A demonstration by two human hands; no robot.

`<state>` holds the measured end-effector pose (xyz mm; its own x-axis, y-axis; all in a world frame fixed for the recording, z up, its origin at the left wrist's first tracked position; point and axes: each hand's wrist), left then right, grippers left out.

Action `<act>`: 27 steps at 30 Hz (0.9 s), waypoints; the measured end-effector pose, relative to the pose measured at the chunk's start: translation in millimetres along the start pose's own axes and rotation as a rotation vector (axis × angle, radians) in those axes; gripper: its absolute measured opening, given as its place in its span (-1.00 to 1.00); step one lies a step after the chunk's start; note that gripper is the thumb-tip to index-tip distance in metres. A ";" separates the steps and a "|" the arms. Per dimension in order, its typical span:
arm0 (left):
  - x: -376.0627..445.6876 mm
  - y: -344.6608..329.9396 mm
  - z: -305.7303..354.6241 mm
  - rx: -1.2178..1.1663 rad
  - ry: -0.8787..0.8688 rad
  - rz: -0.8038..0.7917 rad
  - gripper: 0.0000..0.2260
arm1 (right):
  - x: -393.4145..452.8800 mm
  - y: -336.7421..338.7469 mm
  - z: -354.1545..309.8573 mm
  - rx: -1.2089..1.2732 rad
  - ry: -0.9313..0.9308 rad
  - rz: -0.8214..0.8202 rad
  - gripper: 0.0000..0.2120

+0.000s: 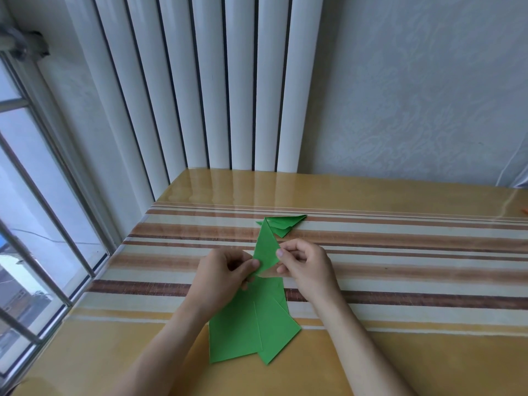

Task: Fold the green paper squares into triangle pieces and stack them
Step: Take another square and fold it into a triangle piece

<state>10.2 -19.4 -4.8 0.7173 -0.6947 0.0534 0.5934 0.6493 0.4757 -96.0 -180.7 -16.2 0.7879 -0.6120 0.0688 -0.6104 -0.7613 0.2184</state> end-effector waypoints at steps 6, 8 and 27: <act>1.3 2.0 -2.7 0.051 0.002 0.061 -0.75 | 0.2 -0.3 -0.4 -0.002 -0.067 -0.028 -0.92; 0.9 1.2 -2.5 0.062 0.001 0.075 -0.76 | -0.4 1.9 -1.8 0.065 -0.114 -0.032 -0.93; 2.7 -1.7 -5.6 0.121 -0.014 0.144 -0.86 | 23.6 1.6 12.2 -0.189 0.038 0.197 -0.75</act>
<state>13.2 -20.7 -10.4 0.7859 -0.6023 0.1403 0.4365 0.7010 0.5640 -79.4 -198.9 -26.1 0.6602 -0.7329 0.1641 -0.7290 -0.5728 0.3749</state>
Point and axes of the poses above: each hand's wrist, its own x-axis towards the middle knuckle, its own y-axis out of the back of the hand, z = x × y, and after that the axes turned 3 degrees about -z, right-handed
